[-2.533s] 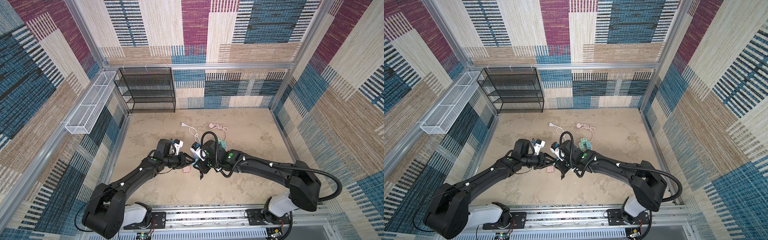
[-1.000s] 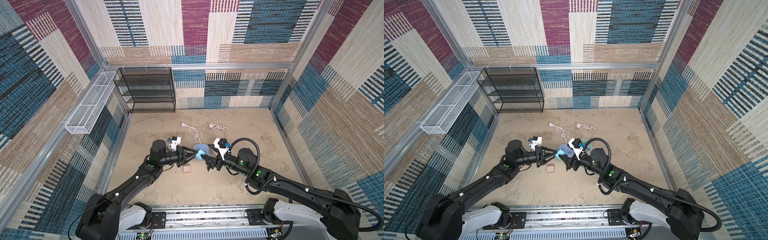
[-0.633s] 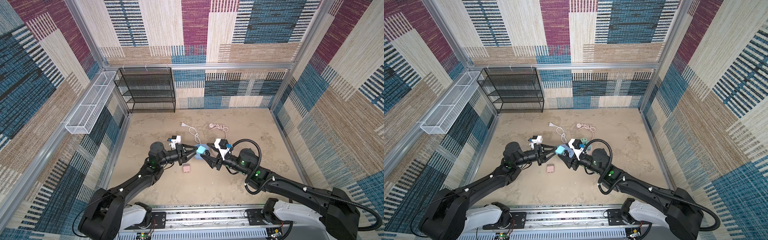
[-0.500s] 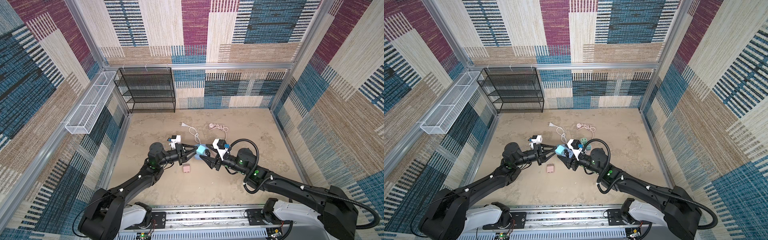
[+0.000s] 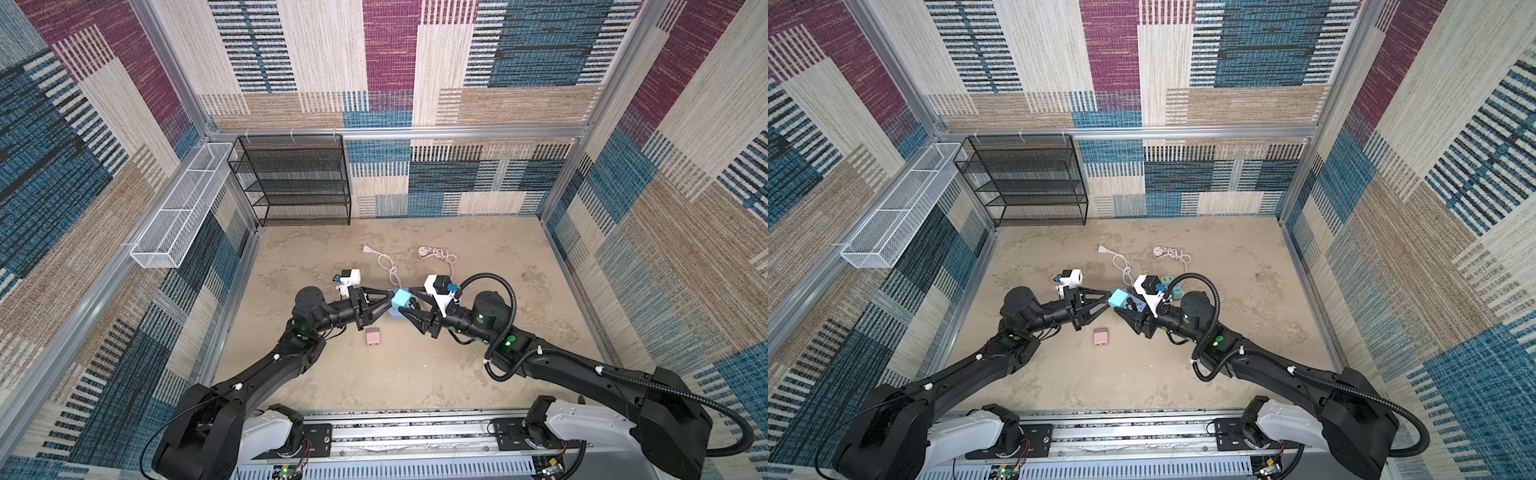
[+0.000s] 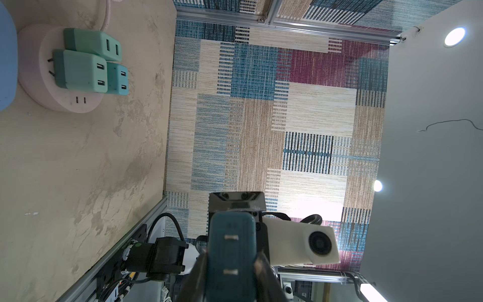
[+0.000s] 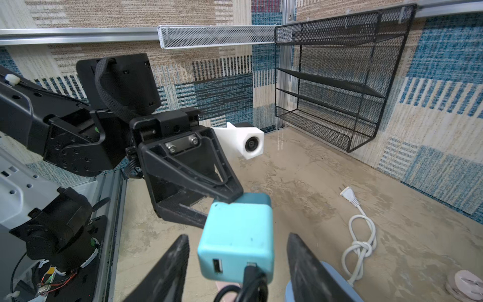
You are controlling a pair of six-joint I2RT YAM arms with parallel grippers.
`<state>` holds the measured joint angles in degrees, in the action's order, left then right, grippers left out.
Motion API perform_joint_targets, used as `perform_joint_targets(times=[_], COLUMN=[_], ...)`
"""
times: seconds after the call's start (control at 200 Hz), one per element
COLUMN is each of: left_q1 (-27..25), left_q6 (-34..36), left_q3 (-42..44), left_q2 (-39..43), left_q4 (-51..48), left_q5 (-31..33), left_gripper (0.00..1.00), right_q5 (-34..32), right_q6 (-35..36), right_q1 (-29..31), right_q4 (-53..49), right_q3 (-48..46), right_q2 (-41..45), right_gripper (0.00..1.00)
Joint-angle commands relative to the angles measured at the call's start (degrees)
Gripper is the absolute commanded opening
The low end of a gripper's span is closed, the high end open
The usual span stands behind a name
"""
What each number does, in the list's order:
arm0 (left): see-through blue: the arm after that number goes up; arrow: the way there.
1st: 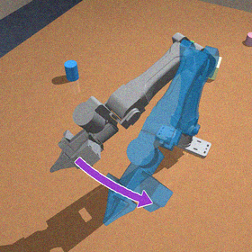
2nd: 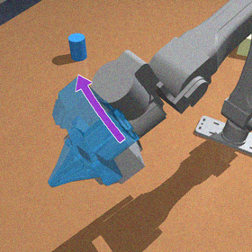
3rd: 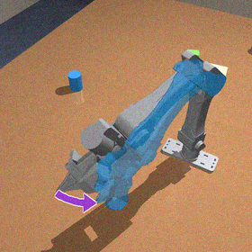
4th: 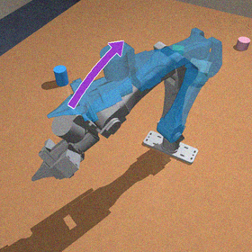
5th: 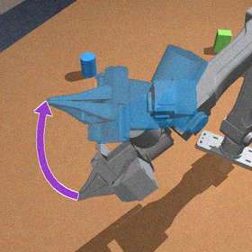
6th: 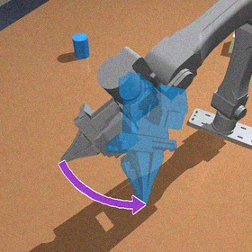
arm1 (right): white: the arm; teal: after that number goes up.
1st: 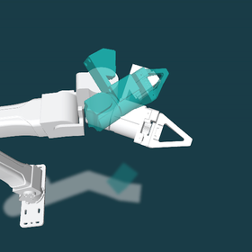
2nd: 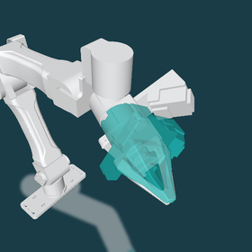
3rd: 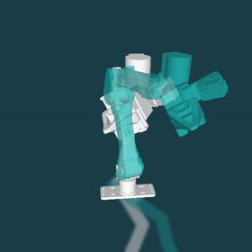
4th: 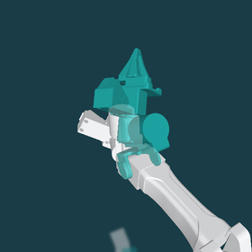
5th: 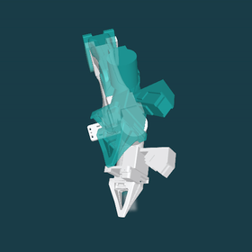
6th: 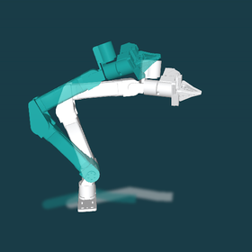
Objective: Insert the plug
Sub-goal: 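Close the left gripper on the teal adapter's prongs while the right gripper holds it, then carry the teal adapter over the pink strip while the left gripper draws back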
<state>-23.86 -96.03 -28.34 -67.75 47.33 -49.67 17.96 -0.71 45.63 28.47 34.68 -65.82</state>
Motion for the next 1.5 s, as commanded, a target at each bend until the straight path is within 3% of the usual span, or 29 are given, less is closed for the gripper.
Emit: perform_joint_targets(times=[0.0, 0.381, 1.062, 1.162, 1.332, 1.407, 1.462, 1.492], left_q1=[0.06, -0.04, 0.05, -0.01, 0.21, 0.87, 1.92, 2.61], left_q6=[-0.96, -2.18, -5.66, -5.44, -4.1, -2.26, 1.66, 4.4], left_q3=[0.04, 1.26, 2.66, 2.67, 2.68, 2.67, 2.67, 2.61], left_q2=[0.29, 0.07, -1.88, -1.87, -1.48, -0.33, 1.66, 3.16], left_q4=[3.47, 6.86, 14.19, 14.1, 12.85, 10.19, 4.58, -0.23], left_q5=[0.1, 0.78, 1.72, 1.78, 1.95, 1.94, 2.1, 2.38], left_gripper=[0.0, 0.0, 0.0, 0.0, 0.0, 0.32, 0.67, 0.8], right_q5=[2.21, 4.75, 8.03, 8.65, 8.05, 7.29, 7.03, 6.69], right_q6=[-1.49, -2.44, -4.3, -4.43, -5.47, -6.21, -6.51, -6.79], right_q1=[-0.09, -0.26, -0.36, -0.36, -0.37, -0.45, -0.62, -0.68], right_q4=[2.97, 4.3, 5.99, 5.84, 3.66, 1.89, -0.16, -1.31], right_q3=[0.58, 2.02, 3.56, 3.97, 5.05, 5.39, 5.79, 5.97], right_q2=[-0.26, -2.62, -5.99, -6.55, -7.79, -7.92, -8.13, -8.21], right_gripper=[0.58, 0.44, 0.43, 0.3, 0.0, 0.0, 0.0, 0.0])
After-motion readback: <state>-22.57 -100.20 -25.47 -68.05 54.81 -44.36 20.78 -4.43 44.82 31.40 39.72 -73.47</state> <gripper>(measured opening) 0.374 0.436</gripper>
